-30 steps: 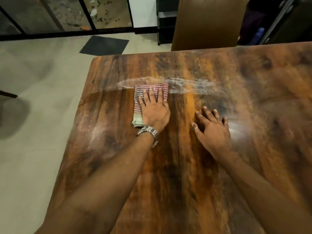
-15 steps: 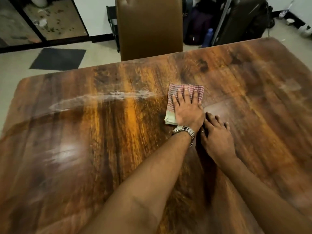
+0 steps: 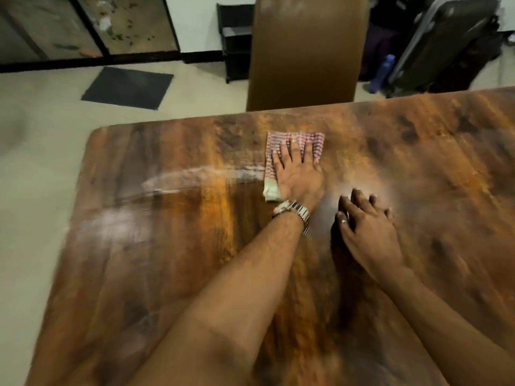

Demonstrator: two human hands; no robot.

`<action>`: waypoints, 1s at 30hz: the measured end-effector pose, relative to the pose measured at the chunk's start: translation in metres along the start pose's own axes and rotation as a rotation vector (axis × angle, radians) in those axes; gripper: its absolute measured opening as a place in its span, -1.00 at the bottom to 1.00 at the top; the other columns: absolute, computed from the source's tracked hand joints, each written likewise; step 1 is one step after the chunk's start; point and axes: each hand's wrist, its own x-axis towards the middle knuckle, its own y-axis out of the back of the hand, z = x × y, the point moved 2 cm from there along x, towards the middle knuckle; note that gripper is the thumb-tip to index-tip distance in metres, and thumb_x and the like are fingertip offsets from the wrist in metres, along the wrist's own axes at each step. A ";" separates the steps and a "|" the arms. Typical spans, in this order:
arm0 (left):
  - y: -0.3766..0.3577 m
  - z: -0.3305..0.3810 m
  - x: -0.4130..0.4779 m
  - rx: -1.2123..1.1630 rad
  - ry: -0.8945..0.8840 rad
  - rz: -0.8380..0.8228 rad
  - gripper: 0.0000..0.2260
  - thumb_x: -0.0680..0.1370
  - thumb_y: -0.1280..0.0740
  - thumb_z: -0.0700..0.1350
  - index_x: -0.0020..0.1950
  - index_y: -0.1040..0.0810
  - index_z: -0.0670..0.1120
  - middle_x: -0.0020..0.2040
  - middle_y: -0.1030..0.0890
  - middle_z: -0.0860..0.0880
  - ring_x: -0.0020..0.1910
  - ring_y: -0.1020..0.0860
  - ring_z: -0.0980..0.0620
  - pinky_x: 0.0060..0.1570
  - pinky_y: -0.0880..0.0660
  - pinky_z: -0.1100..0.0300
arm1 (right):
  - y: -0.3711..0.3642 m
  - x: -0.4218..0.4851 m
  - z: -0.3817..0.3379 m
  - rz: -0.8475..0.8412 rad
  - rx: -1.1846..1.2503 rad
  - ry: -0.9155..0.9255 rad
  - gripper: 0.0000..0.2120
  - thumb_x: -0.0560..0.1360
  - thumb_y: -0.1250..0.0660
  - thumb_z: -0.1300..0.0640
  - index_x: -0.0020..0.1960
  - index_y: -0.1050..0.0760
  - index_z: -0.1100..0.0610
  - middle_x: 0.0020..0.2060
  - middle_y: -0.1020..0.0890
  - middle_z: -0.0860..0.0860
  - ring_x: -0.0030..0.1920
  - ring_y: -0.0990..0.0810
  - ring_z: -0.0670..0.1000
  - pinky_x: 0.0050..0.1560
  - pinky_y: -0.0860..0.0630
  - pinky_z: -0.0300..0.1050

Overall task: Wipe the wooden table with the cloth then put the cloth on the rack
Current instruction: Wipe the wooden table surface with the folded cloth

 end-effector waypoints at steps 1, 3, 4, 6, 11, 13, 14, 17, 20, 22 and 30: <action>0.012 -0.033 -0.009 0.002 0.037 0.019 -0.49 0.66 -0.01 0.07 0.62 -0.18 0.04 0.63 -0.15 -0.13 0.60 -0.06 -0.23 0.56 0.12 -0.20 | -0.004 0.002 -0.022 -0.022 0.013 0.023 -0.52 0.64 -0.08 -0.09 0.52 -0.29 -0.01 0.56 -0.22 0.03 0.54 -0.13 0.19 0.47 -0.11 0.34; 0.037 -0.102 -0.030 0.015 0.117 0.049 -0.47 0.64 0.04 0.10 0.62 -0.18 0.05 0.63 -0.15 -0.12 0.61 -0.07 -0.20 0.57 0.09 -0.19 | -0.011 0.005 -0.062 -0.066 0.018 0.077 -0.51 0.64 -0.05 -0.11 0.54 -0.24 -0.03 0.58 -0.16 0.02 0.57 -0.06 0.20 0.49 -0.03 0.34; 0.048 -0.135 -0.043 0.030 0.165 0.052 -0.45 0.63 0.08 0.11 0.63 -0.17 0.06 0.64 -0.14 -0.11 0.61 -0.06 -0.19 0.57 0.08 -0.19 | -0.015 0.006 -0.077 -0.075 0.021 0.101 -0.51 0.64 -0.06 -0.11 0.54 -0.24 -0.03 0.58 -0.15 0.03 0.57 -0.04 0.22 0.48 -0.02 0.36; 0.072 -0.207 -0.069 0.078 0.289 0.069 -0.44 0.63 0.12 0.13 0.64 -0.12 0.07 0.65 -0.09 -0.09 0.62 -0.03 -0.16 0.57 0.09 -0.17 | -0.020 0.008 -0.107 -0.086 0.027 0.129 -0.51 0.64 -0.08 -0.11 0.53 -0.26 0.00 0.58 -0.16 0.04 0.56 -0.04 0.26 0.47 -0.02 0.39; 0.115 -0.326 -0.096 0.119 0.491 0.101 -0.49 0.70 0.09 0.12 0.65 -0.08 0.02 0.65 -0.07 -0.14 0.62 -0.01 -0.18 0.57 0.09 -0.19 | -0.027 0.011 -0.129 -0.119 0.031 0.113 -0.47 0.64 -0.01 -0.15 0.57 -0.15 -0.04 0.60 -0.05 0.01 0.58 0.09 0.25 0.51 0.12 0.37; 0.124 -0.348 -0.089 0.108 0.534 0.104 -0.48 0.71 0.10 0.12 0.66 -0.02 0.01 0.65 -0.03 -0.16 0.63 0.04 -0.19 0.57 0.10 -0.21 | -0.027 0.012 -0.126 -0.113 0.026 0.122 -0.46 0.63 0.02 -0.18 0.58 -0.13 -0.06 0.60 -0.03 0.01 0.59 0.11 0.23 0.51 0.14 0.36; 0.128 -0.355 -0.084 0.101 0.545 0.110 -0.48 0.71 0.10 0.12 0.66 0.00 0.00 0.65 -0.01 -0.16 0.62 0.04 -0.21 0.56 0.09 -0.23 | -0.027 0.012 -0.125 -0.109 0.023 0.127 -0.46 0.63 0.02 -0.19 0.57 -0.14 -0.06 0.60 -0.03 0.00 0.59 0.10 0.22 0.51 0.14 0.36; 0.132 -0.365 -0.064 0.061 0.584 0.121 -0.47 0.70 0.09 0.10 0.66 0.02 -0.01 0.65 0.01 -0.19 0.62 0.04 -0.25 0.56 0.08 -0.24 | -0.027 0.015 -0.122 -0.099 0.024 0.146 -0.46 0.62 0.01 -0.20 0.56 -0.17 -0.07 0.60 -0.06 -0.01 0.58 0.07 0.22 0.51 0.11 0.36; 0.131 -0.361 -0.047 0.095 0.576 0.130 -0.48 0.71 0.08 0.09 0.66 0.01 -0.02 0.65 -0.01 -0.19 0.61 0.02 -0.26 0.56 0.07 -0.23 | -0.027 0.020 -0.115 -0.086 0.024 0.182 -0.44 0.60 0.02 -0.25 0.57 -0.14 -0.11 0.60 -0.07 -0.03 0.59 0.06 0.19 0.51 0.09 0.37; 0.129 -0.354 -0.037 0.129 0.571 0.125 -0.48 0.71 0.08 0.09 0.66 0.00 -0.03 0.65 -0.02 -0.20 0.61 0.02 -0.27 0.56 0.08 -0.24 | -0.026 0.022 -0.108 -0.080 0.031 0.192 -0.42 0.60 0.03 -0.27 0.57 -0.14 -0.12 0.60 -0.07 -0.06 0.59 0.05 0.15 0.51 0.07 0.36; 0.076 -0.195 0.006 0.173 0.304 0.042 -0.47 0.70 0.07 0.09 0.66 0.02 -0.01 0.65 -0.03 -0.19 0.61 0.00 -0.25 0.56 0.11 -0.23 | -0.014 0.042 -0.073 -0.056 0.093 0.093 -0.46 0.61 -0.04 -0.22 0.56 -0.18 -0.10 0.60 -0.08 -0.07 0.60 0.03 0.12 0.53 0.05 0.29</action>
